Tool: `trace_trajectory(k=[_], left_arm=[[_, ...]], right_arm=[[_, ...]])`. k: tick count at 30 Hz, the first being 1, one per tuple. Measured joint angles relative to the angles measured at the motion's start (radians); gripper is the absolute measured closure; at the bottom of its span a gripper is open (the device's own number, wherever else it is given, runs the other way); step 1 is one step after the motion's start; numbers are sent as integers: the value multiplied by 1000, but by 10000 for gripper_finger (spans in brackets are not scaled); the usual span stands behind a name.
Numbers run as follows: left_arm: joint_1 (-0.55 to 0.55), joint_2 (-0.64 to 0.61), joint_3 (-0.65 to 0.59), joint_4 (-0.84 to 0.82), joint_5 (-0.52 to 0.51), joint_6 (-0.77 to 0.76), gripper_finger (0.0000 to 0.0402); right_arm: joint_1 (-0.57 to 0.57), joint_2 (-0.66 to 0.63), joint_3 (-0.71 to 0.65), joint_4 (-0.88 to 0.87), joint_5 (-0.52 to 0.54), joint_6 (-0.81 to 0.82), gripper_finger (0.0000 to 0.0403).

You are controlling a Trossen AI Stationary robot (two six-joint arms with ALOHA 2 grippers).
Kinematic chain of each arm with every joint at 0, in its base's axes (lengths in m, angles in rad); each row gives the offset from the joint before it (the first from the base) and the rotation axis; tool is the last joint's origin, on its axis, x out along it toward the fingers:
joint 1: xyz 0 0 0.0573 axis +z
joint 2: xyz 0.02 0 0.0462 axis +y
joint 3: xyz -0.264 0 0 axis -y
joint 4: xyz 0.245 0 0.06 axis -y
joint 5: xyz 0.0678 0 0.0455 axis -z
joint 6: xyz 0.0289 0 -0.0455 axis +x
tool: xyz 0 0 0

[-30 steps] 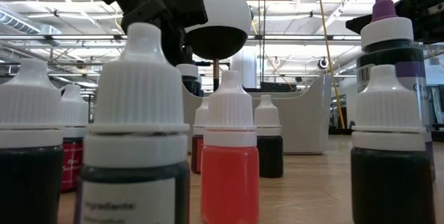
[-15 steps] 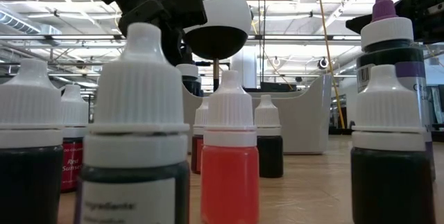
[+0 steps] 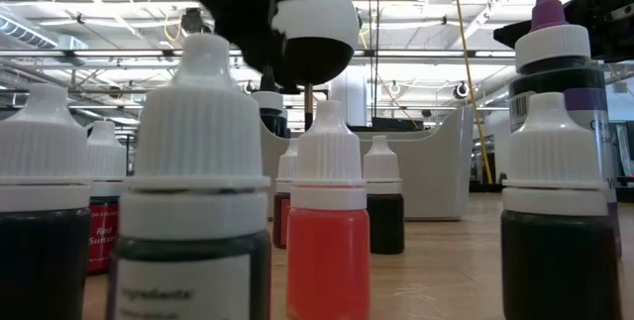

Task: Pick & Place food coloring
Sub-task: Put the large green food coloring bottle into the gray bin

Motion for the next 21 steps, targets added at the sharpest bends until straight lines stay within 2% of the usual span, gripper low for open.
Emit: trace_trajectory(k=[5,10,17,21], left_arm=[[-25,0,124,-49,-1,-45,169],[-86,5,185,99,34,-124,169],[-232,5,184,171,28,14,170],[-305,-49,182,144,-91,78,198]], right_arm=[[0,0,0,0,0,-3,403],[0,0,0,0,0,-11,403],[0,0,0,0,0,-8,403],[0,0,0,0,0,-9,403]])
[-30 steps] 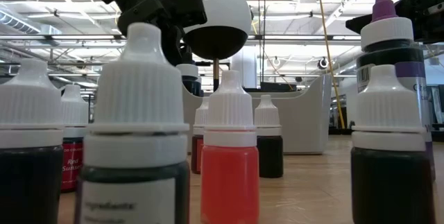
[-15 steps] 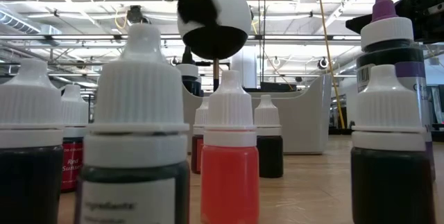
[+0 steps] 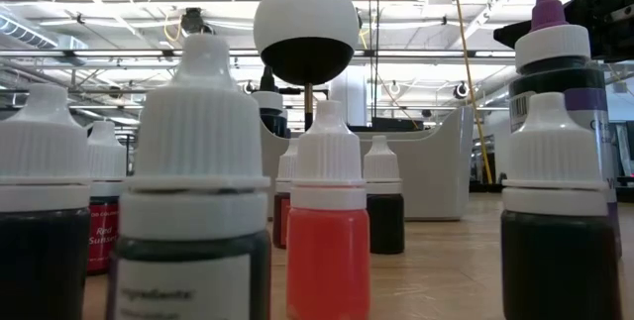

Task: Pick & Place food coloring
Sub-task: Put the large green food coloring bottle into the gray bin

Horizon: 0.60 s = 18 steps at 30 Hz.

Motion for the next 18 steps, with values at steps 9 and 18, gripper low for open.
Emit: trace_trajectory(k=[9,18], left_arm=[[-46,-249,-129,-69,-269,84,341],[49,-645,-713,366,-313,7,391]], right_arm=[[0,0,0,9,0,-1,403],[0,0,0,19,21,-17,403]])
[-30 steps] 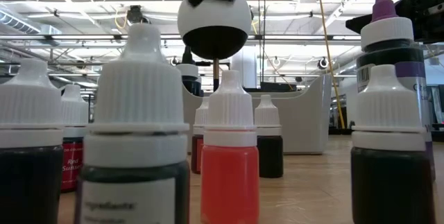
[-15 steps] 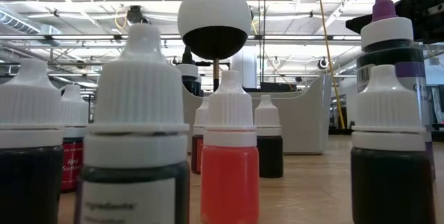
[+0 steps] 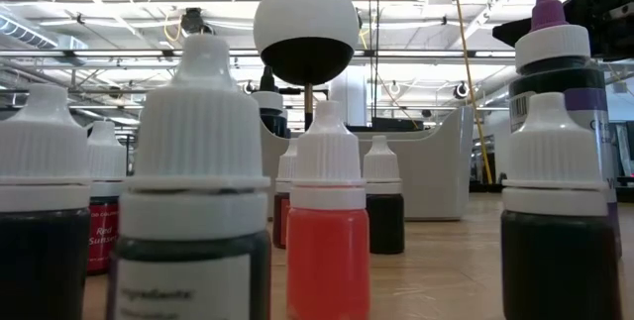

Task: Pick & Place food coloring
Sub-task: Put the large green food coloring bottle into the gray bin

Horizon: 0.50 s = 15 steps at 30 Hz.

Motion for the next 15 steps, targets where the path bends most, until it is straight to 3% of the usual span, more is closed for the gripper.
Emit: trace_trajectory(k=[2,5,10,15], left_arm=[[33,-57,-99,116,-8,-1,396],[67,-112,-214,217,57,-14,396],[73,-129,-324,271,72,-60,397],[67,-121,-389,297,67,-111,388]], right_arm=[[0,0,0,1,1,0,403],[0,0,0,4,1,0,403],[3,26,3,108,82,6,403],[65,161,107,87,82,30,403]])
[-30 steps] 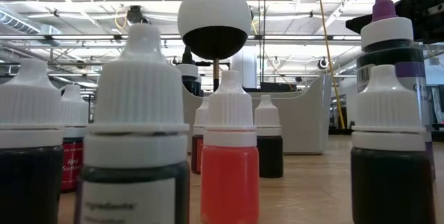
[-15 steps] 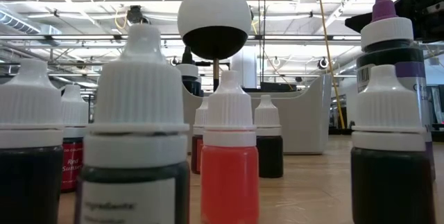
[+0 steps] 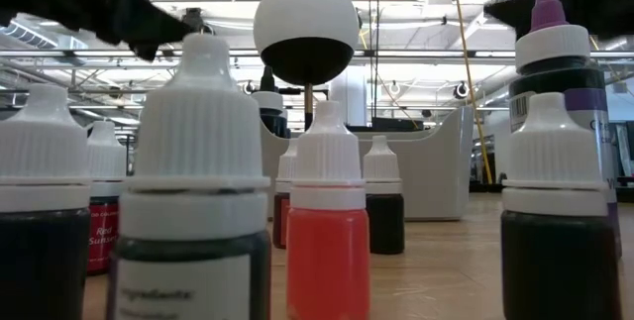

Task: Pick & Place food coloring
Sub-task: Put the large green food coloring bottle into the gray bin

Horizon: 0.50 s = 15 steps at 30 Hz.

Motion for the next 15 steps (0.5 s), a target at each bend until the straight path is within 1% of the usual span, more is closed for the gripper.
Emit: trace_trajectory(k=[4,6,7,8,10,12,14,15], left_arm=[[0,0,-17,-1,0,-14,376],[0,0,-18,-2,1,-14,377],[0,0,-18,-2,1,-14,379],[0,0,-18,-4,1,-14,383],[0,0,-18,-12,1,-12,390],[0,0,-18,-11,1,34,396],[2,0,-18,14,1,84,397],[4,0,-18,33,1,94,395]], right_arm=[[91,188,183,-72,25,-1,403],[155,291,322,-187,46,8,403],[191,347,403,-263,78,27,403],[231,406,487,-345,132,54,403],[308,531,646,-526,284,126,403],[378,659,784,-665,405,206,403],[435,771,892,-752,468,279,403],[462,823,933,-769,487,303,403]])
